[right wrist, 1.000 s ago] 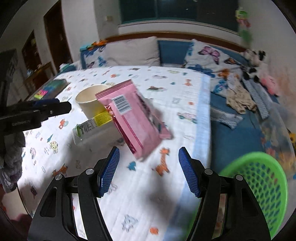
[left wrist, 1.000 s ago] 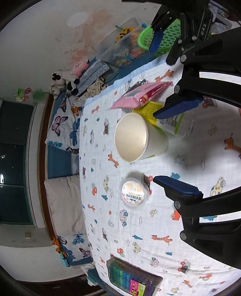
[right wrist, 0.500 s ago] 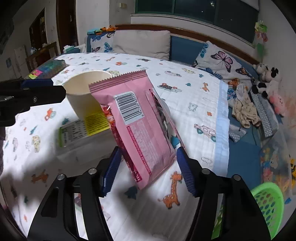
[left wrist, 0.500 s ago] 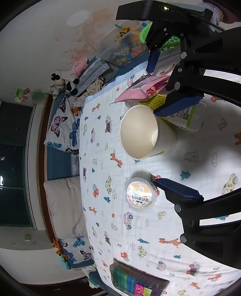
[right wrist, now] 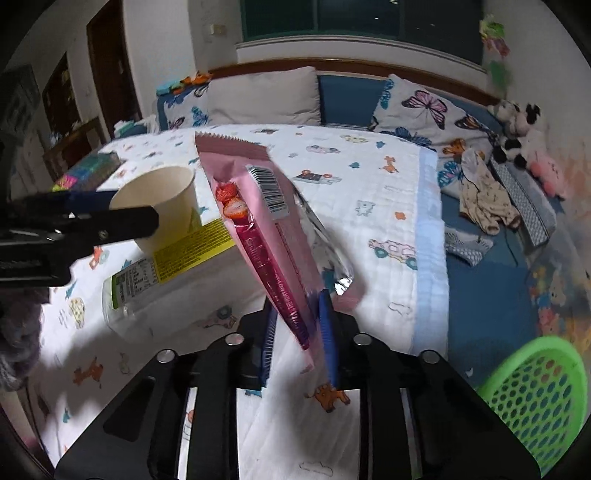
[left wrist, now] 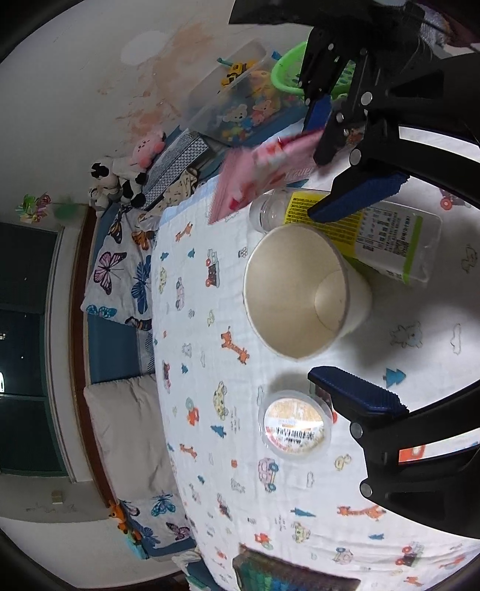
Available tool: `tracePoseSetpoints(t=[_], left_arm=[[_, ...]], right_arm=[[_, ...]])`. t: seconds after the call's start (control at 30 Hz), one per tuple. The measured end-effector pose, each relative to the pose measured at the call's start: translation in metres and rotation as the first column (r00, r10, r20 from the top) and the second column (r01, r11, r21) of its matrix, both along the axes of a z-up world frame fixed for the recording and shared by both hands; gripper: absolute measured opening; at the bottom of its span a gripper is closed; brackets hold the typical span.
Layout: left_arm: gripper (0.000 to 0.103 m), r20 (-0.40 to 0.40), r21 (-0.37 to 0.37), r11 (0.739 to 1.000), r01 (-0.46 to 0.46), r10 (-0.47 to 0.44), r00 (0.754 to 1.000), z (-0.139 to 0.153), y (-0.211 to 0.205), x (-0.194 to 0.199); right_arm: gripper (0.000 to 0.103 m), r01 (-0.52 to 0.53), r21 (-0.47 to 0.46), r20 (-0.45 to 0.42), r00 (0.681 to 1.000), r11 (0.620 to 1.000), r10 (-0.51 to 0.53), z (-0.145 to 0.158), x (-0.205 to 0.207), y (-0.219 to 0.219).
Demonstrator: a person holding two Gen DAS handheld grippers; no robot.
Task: Collect trash
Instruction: 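Grasp the pink snack packet with the right gripper, then grasp the white paper cup with the left gripper while the right holds the pink packet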
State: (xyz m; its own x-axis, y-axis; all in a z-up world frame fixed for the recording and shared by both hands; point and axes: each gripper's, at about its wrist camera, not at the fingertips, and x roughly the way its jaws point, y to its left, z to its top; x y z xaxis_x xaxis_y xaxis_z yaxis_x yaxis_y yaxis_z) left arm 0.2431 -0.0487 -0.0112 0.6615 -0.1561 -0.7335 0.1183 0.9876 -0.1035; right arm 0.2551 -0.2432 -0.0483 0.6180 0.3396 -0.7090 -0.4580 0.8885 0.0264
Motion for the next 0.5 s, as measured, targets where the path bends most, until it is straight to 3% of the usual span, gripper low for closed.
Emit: tracePoseSetpoints(t=[0.13, 0.2, 0.5], left_arm=[[0.075, -0.012, -0.017, 1.0, -0.004, 0.004, 1.0, -0.005, 0.0, 0.009], [0.068, -0.017, -0.027, 1.0, -0.011, 0.011, 1.0, -0.008, 0.002, 0.012], [0.061, 0.013, -0.052, 0.998, -0.029, 0.029, 0.999, -0.005, 0.006, 0.007]], right_arm=[[0.014, 0.016, 0.04, -0.014, 1.0, 0.999, -0.015, 0.004, -0.004, -0.009], [0.014, 0.024, 0.052, -0.018, 1.0, 0.998, -0.023, 0.006, -0.006, -0.012], [0.013, 0.045, 0.089, -0.019, 0.999, 0.995, -0.044, 0.011, -0.015, -0.021]])
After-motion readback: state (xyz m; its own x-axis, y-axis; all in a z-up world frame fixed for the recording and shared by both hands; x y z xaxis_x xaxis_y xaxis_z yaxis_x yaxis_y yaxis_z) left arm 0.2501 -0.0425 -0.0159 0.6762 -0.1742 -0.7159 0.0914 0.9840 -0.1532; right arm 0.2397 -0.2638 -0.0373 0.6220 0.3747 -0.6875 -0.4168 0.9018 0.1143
